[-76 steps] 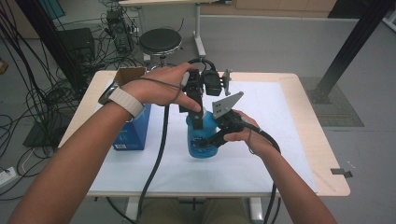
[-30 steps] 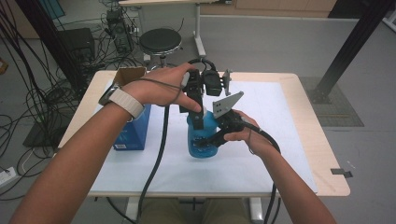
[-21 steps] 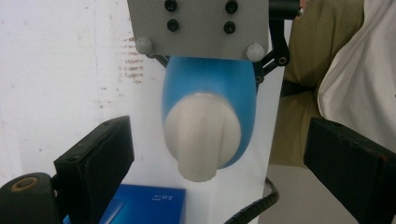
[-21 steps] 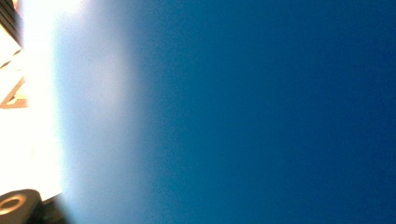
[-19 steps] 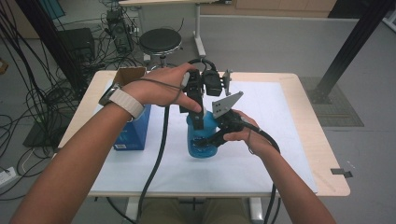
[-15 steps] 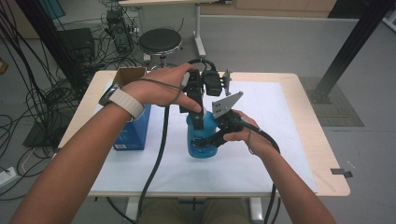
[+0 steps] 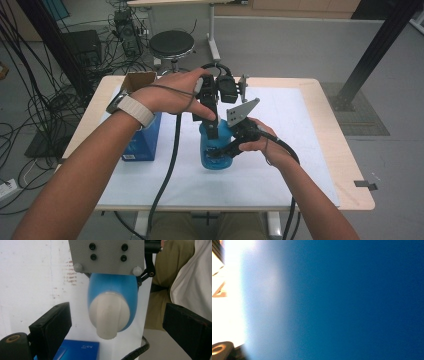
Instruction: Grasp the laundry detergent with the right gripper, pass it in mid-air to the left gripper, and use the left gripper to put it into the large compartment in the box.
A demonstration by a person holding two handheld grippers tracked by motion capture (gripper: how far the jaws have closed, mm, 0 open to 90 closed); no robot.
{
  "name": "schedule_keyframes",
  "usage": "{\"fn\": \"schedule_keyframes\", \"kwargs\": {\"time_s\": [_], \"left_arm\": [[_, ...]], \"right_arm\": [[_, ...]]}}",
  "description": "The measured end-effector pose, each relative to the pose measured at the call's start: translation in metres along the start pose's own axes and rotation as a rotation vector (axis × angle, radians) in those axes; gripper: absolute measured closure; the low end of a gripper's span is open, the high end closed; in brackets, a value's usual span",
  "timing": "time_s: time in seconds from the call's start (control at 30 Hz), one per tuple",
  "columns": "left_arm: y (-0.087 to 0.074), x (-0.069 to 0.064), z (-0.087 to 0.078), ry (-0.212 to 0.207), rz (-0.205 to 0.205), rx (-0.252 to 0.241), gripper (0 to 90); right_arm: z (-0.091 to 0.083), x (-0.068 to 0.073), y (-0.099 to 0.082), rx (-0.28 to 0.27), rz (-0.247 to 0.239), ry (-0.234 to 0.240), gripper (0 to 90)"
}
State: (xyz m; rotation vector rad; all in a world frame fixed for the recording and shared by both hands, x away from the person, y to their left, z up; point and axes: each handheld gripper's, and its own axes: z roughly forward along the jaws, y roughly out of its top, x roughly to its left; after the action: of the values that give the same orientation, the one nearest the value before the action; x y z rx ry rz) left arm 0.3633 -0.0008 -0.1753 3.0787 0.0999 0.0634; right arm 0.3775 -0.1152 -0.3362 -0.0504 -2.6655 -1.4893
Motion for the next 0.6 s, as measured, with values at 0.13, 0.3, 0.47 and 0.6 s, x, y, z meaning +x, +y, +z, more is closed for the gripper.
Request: {"fn": "schedule_keyframes", "kwargs": {"time_s": [0.13,0.3,0.47,0.6], "left_arm": [[0.0003,0.0004,0.0014,-0.002,0.002,0.001,9.0],[0.0009,0.0013,0.0051,-0.003,-0.003,0.000,9.0],[0.0008,0.0027,0.0079,-0.003,-0.006,-0.002,9.1],[0.0007,0.0032,0.0095,0.002,-0.008,-0.012,9.1]], "right_arm": [[0.0002,0.0000,0.0006,0.001,0.001,0.001,42.9],[0.0004,0.0009,0.0019,0.004,-0.005,0.002,42.9],[-0.0001,0.0012,0.0027,0.001,0.000,0.005,42.9],[-0.0003,0.0018,0.0033,0.003,-0.001,0.006,42.9]]}}
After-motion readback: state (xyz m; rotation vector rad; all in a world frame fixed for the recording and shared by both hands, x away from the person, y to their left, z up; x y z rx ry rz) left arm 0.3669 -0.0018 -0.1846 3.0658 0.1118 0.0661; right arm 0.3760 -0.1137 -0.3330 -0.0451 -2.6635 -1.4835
